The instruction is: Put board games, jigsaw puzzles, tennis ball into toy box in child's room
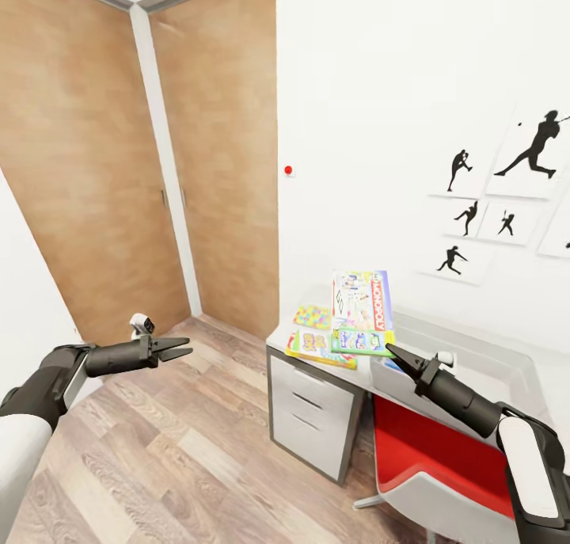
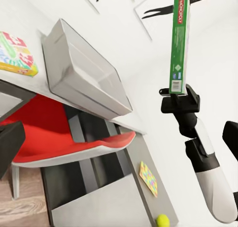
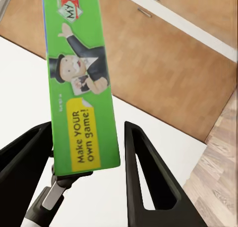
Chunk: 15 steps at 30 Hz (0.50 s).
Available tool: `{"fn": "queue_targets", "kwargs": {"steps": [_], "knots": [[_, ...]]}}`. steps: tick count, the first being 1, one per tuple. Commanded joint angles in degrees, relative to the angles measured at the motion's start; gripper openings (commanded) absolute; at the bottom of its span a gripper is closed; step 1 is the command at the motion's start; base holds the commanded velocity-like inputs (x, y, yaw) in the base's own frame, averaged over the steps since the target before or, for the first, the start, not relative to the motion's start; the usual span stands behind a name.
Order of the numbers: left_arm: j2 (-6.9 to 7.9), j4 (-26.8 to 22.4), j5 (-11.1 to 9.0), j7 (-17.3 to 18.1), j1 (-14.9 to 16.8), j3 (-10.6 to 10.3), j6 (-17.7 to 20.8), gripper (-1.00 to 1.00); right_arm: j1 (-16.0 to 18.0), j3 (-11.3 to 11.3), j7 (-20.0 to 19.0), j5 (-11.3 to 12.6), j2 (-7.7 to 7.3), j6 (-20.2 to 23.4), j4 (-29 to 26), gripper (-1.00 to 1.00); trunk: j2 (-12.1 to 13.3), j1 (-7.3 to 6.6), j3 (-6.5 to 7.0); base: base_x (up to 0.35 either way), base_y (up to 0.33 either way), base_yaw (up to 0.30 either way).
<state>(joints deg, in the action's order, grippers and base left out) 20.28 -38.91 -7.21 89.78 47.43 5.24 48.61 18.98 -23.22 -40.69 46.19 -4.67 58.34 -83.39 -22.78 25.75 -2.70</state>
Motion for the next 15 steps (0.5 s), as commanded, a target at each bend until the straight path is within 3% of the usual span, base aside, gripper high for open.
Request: {"fn": "queue_targets", "kwargs": {"steps": [1,8,15], "knots": [[0.03,-0.03,0.01,0.22,0.03,0.00,0.61,1.00,0.09,-0.07,-0.36,0.21,0.01,0.38,0.02,-1.00,-0.14,0.04,-0.13,0.000,0.000,-0.260],[0.03,-0.03,0.01,0.22,0.03,-0.02,0.61,1.00,0.09,-0.07,-0.45,0.21,0.01,0.37,0.24,-1.00,-0.14,0.04,-0.13,0.000,0.000,-0.235],[0.03,-0.03,0.09,0.22,0.03,-0.01,0.61,1.00,0.09,-0.14,-0.41,0.16,0.01,0.37,0.24,-1.00,-0.14,0.04,-0.13,0.000,0.000,-0.030]]}}
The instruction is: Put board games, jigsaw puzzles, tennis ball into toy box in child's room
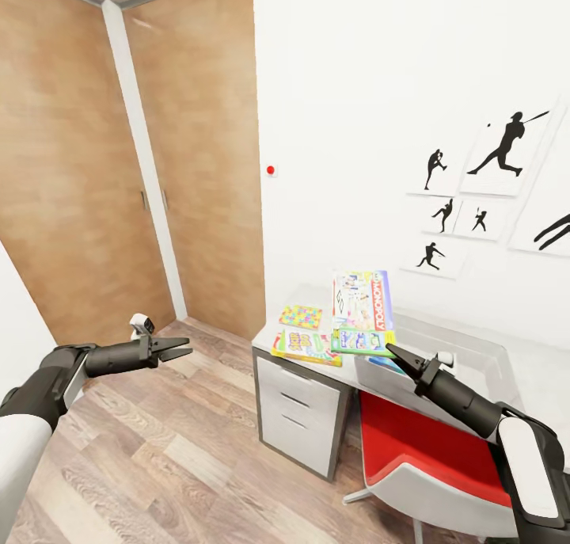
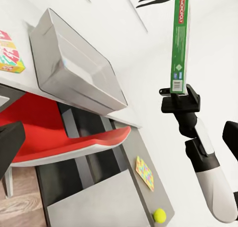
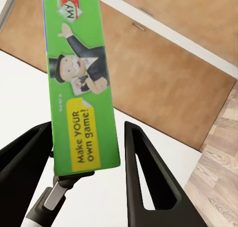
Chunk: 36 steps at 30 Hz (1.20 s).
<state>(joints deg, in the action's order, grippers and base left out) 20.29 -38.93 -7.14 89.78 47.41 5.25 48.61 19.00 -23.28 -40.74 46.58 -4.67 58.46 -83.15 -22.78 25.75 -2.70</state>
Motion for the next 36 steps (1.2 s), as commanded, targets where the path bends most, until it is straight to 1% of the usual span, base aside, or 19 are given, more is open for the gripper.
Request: {"fn": "queue_targets", "kwargs": {"steps": [1,9,23,32,36], "knots": [[0.01,0.00,0.01,0.22,0.05,-0.03,0.61,1.00,0.07,-0.07,-0.34,-0.20,0.01,0.25,0.00,-1.00,-0.13,0.04,-0.13,0.000,0.000,-0.003],[0.01,0.00,0.00,0.22,0.05,-0.06,0.61,1.00,0.07,-0.02,-0.34,-0.19,0.01,0.25,0.01,-1.00,-0.13,0.04,0.01,0.000,0.000,-0.047],[0.01,0.00,0.00,0.22,0.05,-0.01,0.61,1.00,0.07,-0.01,-0.31,-0.17,0.01,0.25,0.01,-1.00,-0.13,0.04,0.89,0.003,0.000,-0.208],[0.02,0.00,0.02,0.22,0.05,0.02,0.61,1.00,0.07,-0.01,-0.30,-0.17,0.01,0.25,0.30,-1.00,-0.13,0.04,1.46,0.124,0.017,-0.223],[0.01,0.00,0.02,0.22,0.05,0.02,0.61,1.00,0.07,-0.01,-0.48,-0.17,0.01,0.25,0.42,-1.00,-0.13,0.04,1.57,0.173,0.070,-0.108]]}}
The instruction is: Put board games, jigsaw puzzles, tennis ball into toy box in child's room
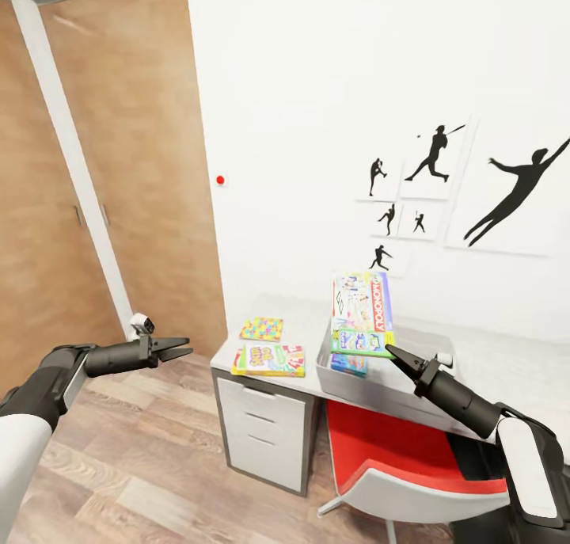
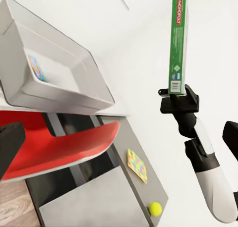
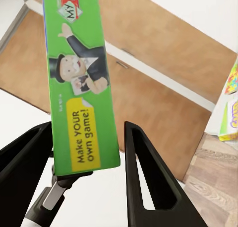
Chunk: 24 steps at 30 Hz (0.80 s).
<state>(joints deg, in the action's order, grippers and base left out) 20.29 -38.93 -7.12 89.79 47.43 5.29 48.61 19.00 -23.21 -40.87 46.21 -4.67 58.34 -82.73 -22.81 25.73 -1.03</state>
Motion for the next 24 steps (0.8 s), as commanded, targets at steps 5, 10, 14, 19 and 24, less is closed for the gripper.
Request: {"fn": "queue_targets", "kwargs": {"steps": [5,10,14,19,24], "knots": [[0.01,0.00,0.00,0.21,0.03,-0.03,0.61,1.00,0.07,-0.14,-0.50,0.19,0.01,0.37,0.01,-1.00,-0.11,0.05,-0.09,0.177,0.077,-0.022],[0.01,0.00,0.00,0.21,0.03,-0.02,0.61,1.00,0.07,-0.16,-0.51,0.19,0.01,0.36,0.02,-1.00,-0.11,0.05,-0.27,0.178,0.079,-0.049],[0.01,0.00,0.00,0.21,0.03,-0.06,0.61,1.00,0.07,-0.17,-0.54,0.19,0.01,0.33,0.04,-1.00,-0.11,0.05,-0.55,0.176,0.071,-0.112],[0.03,0.00,0.00,0.21,0.03,-0.05,0.61,1.00,0.07,-0.22,-0.61,0.19,0.01,0.29,0.69,-1.00,-0.11,0.05,-0.92,0.124,0.021,-0.130],[0.02,0.00,-0.03,0.21,0.03,-0.04,0.61,1.00,0.07,-0.25,-0.61,0.20,0.01,0.29,0.86,-1.00,-0.11,0.05,-1.30,0.027,0.003,-0.139]]}}
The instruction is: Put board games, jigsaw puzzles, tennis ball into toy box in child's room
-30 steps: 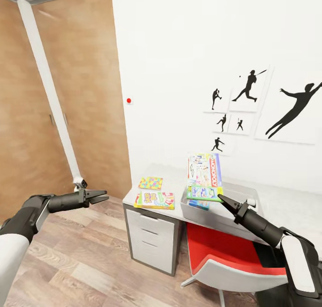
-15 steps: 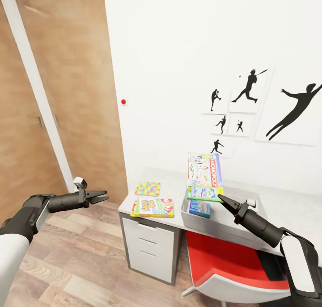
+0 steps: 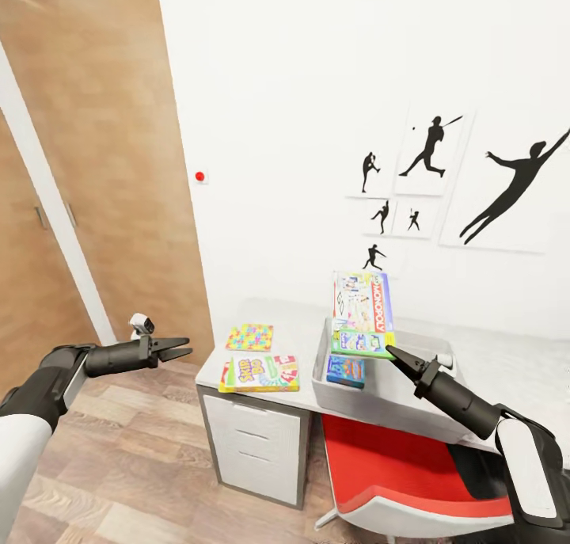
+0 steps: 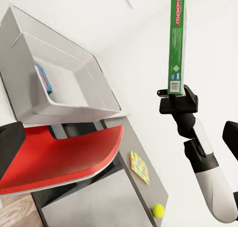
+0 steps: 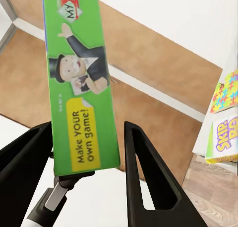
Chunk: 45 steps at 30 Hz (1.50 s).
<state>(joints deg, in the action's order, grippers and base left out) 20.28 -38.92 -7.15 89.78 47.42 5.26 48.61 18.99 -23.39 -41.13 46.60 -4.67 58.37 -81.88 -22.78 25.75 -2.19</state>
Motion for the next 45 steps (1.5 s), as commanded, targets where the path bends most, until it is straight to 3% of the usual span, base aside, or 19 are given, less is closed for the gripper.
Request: {"fn": "queue_targets", "kwargs": {"steps": [1,19,37,45], "knots": [[0.02,-0.02,0.02,0.22,0.04,-0.01,0.61,1.00,0.08,-0.07,-0.36,-0.19,0.01,0.26,0.02,-1.00,-0.14,0.04,-0.21,0.008,0.001,-0.153],[0.05,-0.02,-0.03,0.22,0.04,0.01,0.52,1.00,0.08,-0.08,-0.36,-0.19,0.01,0.26,0.05,-1.00,-0.14,0.04,-1.23,0.051,0.000,-0.211],[0.11,-0.02,-0.06,0.22,0.04,0.01,0.52,1.00,0.08,-0.08,-0.36,-0.19,0.01,0.26,0.05,-1.00,-0.14,0.04,-1.29,0.122,0.000,-0.274],[0.11,-0.02,0.00,0.22,0.04,0.01,0.52,1.00,0.08,-0.06,-0.28,-0.22,0.09,0.26,0.05,-1.00,-0.14,0.04,-1.29,0.126,0.000,-0.086]]}}
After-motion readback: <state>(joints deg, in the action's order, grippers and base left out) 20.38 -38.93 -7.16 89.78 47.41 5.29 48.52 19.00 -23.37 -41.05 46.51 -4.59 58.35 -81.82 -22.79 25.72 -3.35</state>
